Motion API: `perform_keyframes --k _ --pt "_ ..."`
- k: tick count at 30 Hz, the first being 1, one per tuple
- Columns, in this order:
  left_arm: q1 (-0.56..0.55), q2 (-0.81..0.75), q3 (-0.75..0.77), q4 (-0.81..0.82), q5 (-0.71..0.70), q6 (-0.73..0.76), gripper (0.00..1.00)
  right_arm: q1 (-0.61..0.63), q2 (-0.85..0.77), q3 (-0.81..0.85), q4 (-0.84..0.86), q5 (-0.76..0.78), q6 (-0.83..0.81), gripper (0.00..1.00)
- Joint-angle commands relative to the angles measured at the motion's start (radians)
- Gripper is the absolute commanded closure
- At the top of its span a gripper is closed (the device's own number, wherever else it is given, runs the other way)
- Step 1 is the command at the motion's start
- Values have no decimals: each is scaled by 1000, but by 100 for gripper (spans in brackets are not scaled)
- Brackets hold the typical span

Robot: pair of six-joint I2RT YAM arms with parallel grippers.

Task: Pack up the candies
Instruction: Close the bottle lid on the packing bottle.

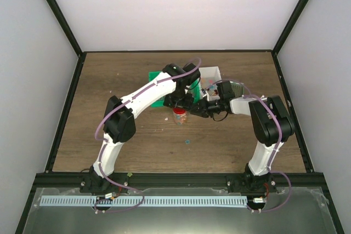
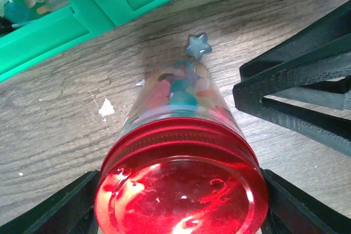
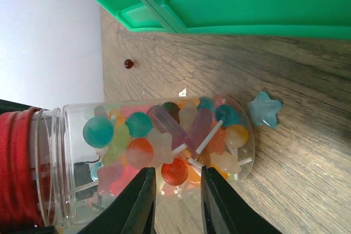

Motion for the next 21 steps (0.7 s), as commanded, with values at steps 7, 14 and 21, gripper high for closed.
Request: perform_keyframes --k 7,14,21 --pt "6 1 -5 -13 -10 5 23 8 -8 43 -29 31 -28 74" --pt "6 -4 11 -13 -7 10 21 5 -11 50 -51 44 -45 75" --pt "4 -11 14 -13 5 16 15 -7 -23 33 -57 56 -48 75"
